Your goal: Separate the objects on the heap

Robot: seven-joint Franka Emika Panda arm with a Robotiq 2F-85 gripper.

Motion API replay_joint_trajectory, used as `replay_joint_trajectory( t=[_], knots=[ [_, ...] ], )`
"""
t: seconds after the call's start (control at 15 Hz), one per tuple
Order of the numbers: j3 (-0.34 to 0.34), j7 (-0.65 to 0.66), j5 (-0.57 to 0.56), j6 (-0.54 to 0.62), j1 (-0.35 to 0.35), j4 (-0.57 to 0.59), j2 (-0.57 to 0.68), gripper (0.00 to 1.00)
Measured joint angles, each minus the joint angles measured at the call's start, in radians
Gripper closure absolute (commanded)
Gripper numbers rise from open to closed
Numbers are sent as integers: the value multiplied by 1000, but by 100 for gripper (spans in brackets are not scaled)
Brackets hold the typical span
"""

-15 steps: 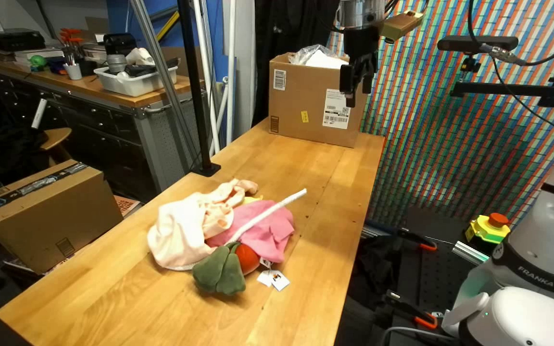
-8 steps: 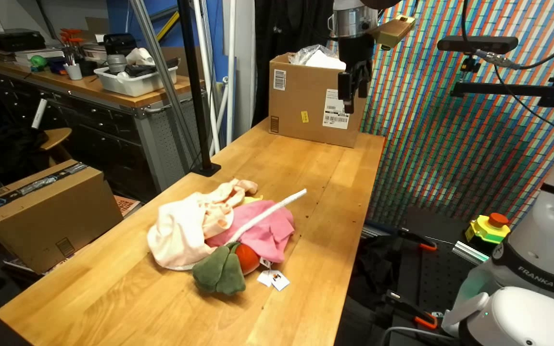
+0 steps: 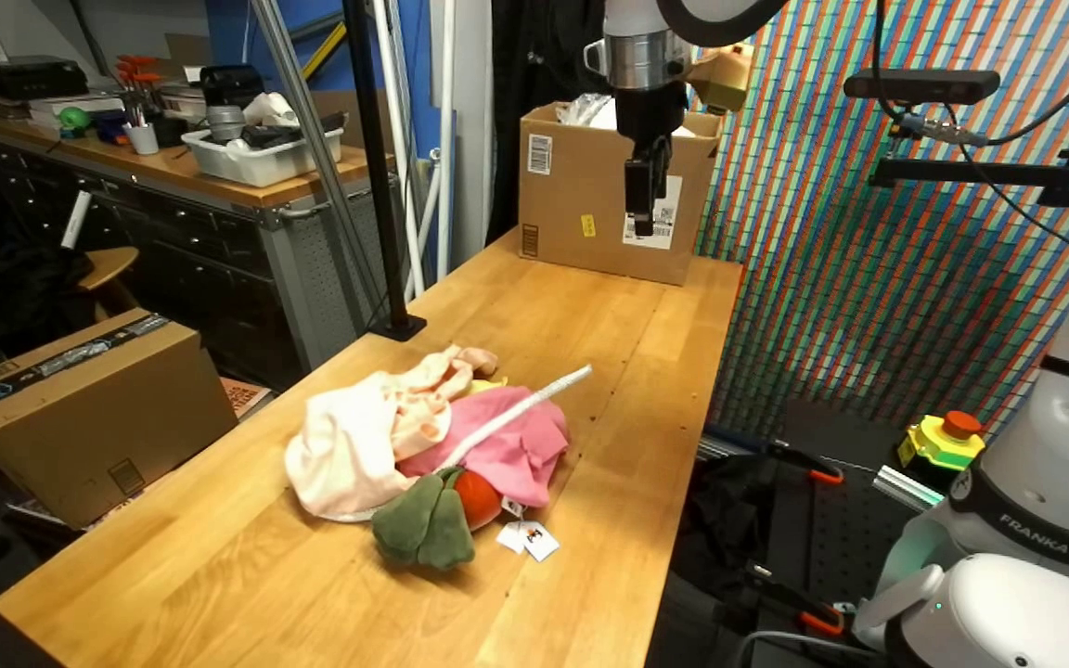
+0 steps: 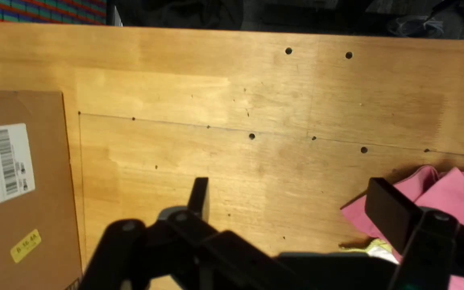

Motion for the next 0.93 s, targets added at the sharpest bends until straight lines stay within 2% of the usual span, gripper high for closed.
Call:
replay_joint_trajectory(
  t=[0.27,0.93],
  knots=[
    [15,-37,8,75,37,0,32,0],
    [59,-190,71,156,106,-4,117,0]
  ],
)
